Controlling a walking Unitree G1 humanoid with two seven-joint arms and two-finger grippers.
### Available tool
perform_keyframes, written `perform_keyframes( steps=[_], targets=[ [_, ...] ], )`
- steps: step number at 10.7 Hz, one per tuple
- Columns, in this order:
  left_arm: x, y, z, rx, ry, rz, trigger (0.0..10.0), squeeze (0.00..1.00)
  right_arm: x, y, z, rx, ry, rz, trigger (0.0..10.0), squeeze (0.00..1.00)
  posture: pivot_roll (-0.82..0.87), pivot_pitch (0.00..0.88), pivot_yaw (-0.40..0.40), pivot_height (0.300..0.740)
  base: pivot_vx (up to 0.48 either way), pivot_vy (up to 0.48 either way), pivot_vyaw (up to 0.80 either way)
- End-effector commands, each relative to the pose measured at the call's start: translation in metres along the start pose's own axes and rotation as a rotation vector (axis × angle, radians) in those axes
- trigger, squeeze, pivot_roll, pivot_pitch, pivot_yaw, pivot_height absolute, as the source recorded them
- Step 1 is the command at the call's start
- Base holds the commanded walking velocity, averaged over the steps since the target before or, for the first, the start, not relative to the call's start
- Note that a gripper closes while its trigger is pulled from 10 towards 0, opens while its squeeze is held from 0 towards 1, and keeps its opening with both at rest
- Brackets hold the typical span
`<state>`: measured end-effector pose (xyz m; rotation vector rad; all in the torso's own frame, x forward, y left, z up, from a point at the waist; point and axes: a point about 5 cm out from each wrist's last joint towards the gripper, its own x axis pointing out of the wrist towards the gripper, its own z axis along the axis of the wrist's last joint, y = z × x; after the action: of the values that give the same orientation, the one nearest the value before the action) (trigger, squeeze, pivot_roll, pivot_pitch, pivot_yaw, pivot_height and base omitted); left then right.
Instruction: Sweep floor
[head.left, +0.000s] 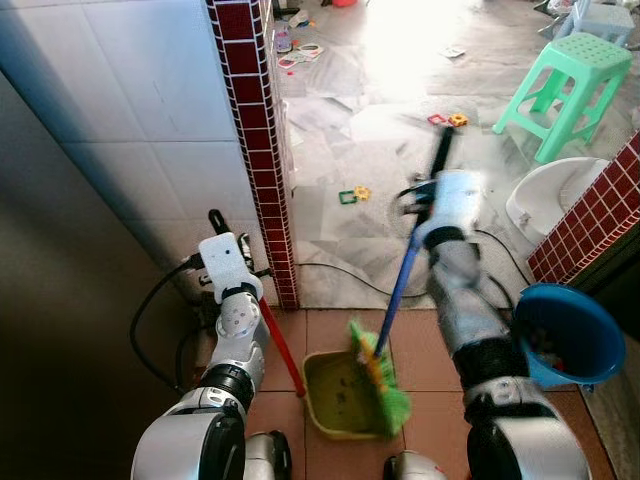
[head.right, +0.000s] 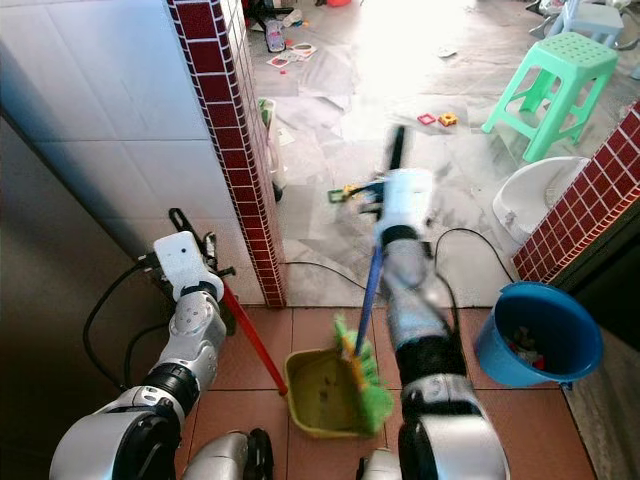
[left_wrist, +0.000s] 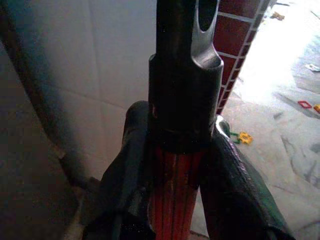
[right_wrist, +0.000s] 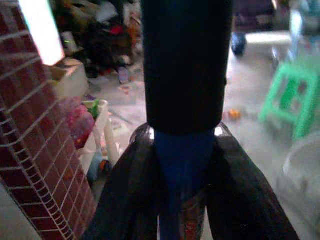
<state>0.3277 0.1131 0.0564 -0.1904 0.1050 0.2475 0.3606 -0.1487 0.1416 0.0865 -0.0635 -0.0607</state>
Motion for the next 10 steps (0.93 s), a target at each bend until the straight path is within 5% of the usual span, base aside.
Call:
perform_keyframes(
  steps=[1,4,7,10],
  targets=[
    [-0.004,0.006,-0.012,0.025,0.061,0.022,10.0,0.0,0.004,0.012,0.004,0.149,0.027,0.024,10.0,0.0,-0.11,0.062,0.059,0.74,0.0,0.0,0.0],
    [-0.005,0.001,-0.013,0.077,0.066,-0.033,10.0,0.0,0.012,0.018,0.036,0.206,-0.035,0.115,10.0,0.0,-0.12,0.065,0.057,0.74,0.0,0.0,0.0],
    [-0.005,0.003,-0.018,0.105,0.099,-0.023,10.0,0.0,0.014,0.019,0.065,0.103,-0.132,0.192,10.0,0.0,-0.12,0.064,0.062,0.74,0.0,0.0,0.0],
    [-0.006,0.003,-0.019,0.112,0.1,-0.032,10.0,0.0,0.014,-0.004,0.087,-0.07,-0.301,0.144,10.0,0.0,-0.12,0.059,0.062,0.74,0.0,0.0,0.0]
  ],
)
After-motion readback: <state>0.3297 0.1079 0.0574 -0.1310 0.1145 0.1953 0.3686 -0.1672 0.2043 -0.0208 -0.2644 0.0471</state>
